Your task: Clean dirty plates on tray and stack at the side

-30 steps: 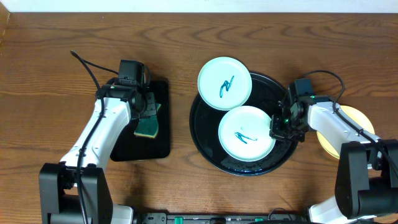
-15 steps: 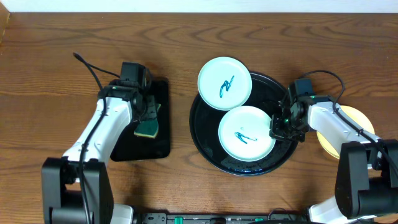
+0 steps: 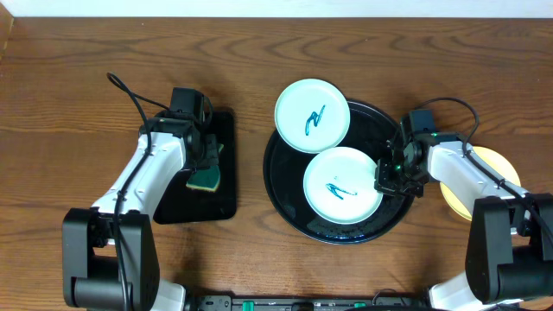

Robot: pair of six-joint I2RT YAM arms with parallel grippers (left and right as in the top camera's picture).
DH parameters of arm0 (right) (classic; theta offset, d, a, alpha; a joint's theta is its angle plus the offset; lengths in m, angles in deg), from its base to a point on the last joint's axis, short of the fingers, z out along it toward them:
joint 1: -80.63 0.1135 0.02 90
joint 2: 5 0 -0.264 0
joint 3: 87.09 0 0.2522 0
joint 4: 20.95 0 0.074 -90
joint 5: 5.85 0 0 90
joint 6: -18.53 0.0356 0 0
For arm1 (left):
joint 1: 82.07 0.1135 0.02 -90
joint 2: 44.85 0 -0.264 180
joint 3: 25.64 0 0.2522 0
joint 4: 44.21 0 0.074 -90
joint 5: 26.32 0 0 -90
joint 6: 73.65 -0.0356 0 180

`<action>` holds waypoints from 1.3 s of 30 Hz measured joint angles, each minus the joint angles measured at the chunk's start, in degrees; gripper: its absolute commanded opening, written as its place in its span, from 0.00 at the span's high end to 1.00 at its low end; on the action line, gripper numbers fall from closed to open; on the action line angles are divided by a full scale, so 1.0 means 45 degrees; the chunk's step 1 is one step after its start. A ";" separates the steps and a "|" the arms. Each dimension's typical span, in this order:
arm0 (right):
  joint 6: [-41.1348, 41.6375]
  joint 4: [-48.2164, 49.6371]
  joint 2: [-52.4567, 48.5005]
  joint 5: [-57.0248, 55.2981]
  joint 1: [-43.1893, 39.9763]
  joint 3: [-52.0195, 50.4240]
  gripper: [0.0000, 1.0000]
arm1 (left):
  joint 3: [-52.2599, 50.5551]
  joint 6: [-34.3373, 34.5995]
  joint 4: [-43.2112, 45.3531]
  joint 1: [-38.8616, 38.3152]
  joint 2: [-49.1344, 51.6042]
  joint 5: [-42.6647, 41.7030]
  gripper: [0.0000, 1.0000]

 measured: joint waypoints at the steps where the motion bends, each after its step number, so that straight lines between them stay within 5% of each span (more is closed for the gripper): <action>1: 0.0000 0.0000 0.0000 0.0000 0.0000 0.0000 0.99 | 0.0000 0.0000 0.0005 0.0000 0.0000 0.0000 0.60; 3: 0.0000 0.0000 0.0000 0.0000 0.0000 0.0000 0.99 | 0.0000 0.0000 0.0010 0.0000 0.0000 0.0000 0.39; 8: 0.0000 0.0000 0.0000 0.0000 0.0000 0.0000 0.99 | 0.0000 0.0044 0.0039 0.0000 0.0000 0.0000 0.32; 32: 0.0000 0.0000 0.0000 0.0000 0.0000 0.0000 0.99 | 0.0000 -0.0010 0.0481 0.0000 0.1277 -0.0432 0.36; 39: 0.0000 0.0000 0.0000 0.0005 0.0000 0.0000 0.99 | 0.0000 -0.0049 0.0481 0.0010 0.1277 -0.0525 0.51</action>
